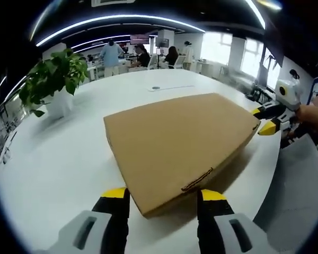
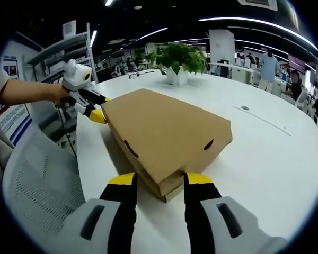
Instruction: Operate the shoe box by opening the lid, removing the specified soft item, and placing it in the target area until the item is outside and the box remains undamaged.
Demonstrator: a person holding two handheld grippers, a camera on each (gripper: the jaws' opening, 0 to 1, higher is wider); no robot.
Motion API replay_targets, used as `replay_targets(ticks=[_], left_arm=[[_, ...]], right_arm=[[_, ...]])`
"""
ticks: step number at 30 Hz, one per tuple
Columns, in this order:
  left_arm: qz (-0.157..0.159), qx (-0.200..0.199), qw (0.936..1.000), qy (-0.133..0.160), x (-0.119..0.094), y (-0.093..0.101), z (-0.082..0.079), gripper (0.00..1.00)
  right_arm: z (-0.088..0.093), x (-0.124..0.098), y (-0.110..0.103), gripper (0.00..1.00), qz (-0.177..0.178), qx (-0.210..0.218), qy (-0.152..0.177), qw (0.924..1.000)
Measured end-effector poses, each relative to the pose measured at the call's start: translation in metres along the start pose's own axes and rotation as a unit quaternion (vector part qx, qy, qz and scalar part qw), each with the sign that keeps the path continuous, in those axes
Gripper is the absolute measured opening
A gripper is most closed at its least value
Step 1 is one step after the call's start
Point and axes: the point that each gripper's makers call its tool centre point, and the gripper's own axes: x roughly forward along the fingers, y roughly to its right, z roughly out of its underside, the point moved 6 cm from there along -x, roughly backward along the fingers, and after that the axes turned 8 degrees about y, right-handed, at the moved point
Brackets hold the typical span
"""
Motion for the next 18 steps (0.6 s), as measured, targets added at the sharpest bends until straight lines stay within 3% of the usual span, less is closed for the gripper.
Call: replay_targets(ticks=[18], left_arm=[[-0.009,-0.004,0.9999,-0.013,-0.014,-0.002,0.008,0.51]], right_arm=[[0.0,0.003,-0.013,0.31,-0.012,-0.019,-0.006,0.9997]])
